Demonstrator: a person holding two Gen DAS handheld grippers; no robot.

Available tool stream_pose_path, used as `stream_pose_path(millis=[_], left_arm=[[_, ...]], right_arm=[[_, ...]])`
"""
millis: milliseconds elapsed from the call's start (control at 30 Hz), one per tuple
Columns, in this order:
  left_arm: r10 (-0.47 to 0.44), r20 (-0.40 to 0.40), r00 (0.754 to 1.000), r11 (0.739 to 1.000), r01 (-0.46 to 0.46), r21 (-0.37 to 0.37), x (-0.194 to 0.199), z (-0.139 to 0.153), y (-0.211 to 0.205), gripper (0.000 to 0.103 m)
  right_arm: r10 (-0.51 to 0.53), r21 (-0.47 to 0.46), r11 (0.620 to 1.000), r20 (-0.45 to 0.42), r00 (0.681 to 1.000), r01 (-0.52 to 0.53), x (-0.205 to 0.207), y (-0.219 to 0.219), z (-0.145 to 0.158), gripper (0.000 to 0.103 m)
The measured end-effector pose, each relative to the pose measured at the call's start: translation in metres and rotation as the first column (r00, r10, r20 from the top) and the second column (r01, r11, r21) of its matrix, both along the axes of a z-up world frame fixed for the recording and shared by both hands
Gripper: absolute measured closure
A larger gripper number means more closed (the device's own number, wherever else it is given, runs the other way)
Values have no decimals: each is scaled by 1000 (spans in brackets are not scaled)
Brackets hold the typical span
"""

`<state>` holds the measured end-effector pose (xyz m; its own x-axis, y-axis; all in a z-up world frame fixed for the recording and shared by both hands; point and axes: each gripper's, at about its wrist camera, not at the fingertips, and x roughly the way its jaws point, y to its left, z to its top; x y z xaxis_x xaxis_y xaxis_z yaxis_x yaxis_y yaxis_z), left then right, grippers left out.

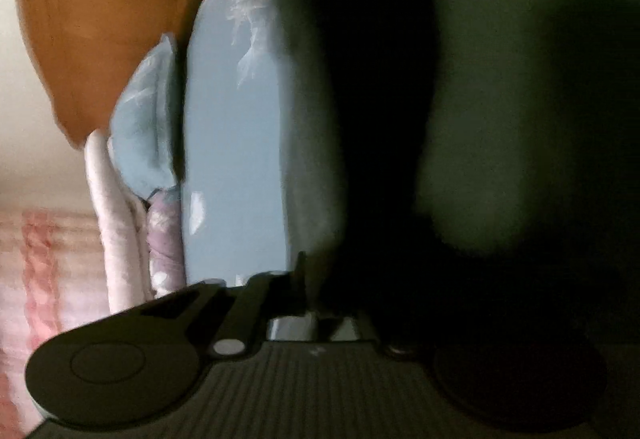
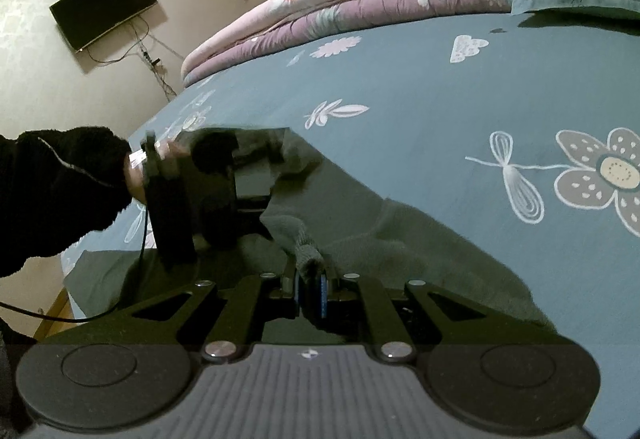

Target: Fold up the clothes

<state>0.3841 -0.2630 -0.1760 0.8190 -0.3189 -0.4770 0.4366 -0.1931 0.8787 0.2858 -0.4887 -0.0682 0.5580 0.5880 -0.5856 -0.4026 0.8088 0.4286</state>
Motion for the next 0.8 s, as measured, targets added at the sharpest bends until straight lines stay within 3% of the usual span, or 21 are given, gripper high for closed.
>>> stream_pose_path(millis=[100,200,433,667,800], left_arm=[[66,-99,993,996,-72,-55,11,15,-4,103],[59,-113,992,998,-60,-4,12,24,-10,102],[75,-106,992,996,-79,-36,17,69,-12,102],[94,-206,974,995,-100,-20,-12,108,-11,103],[63,-273,960,998,-63,6,-35,119,-13,103]], right_arm=[[-5,-7,1000,1,1000,5,-2,1,0,92],[-16,-34,999,17,1000,16,-3,0,3,92],[-23,-172,984,116,993,43,-13,1,28,92],[-21,-369,922,250,968,115,-24,2,54,92],[-22,-416,897,292,956,148,-25,-7,58,92]])
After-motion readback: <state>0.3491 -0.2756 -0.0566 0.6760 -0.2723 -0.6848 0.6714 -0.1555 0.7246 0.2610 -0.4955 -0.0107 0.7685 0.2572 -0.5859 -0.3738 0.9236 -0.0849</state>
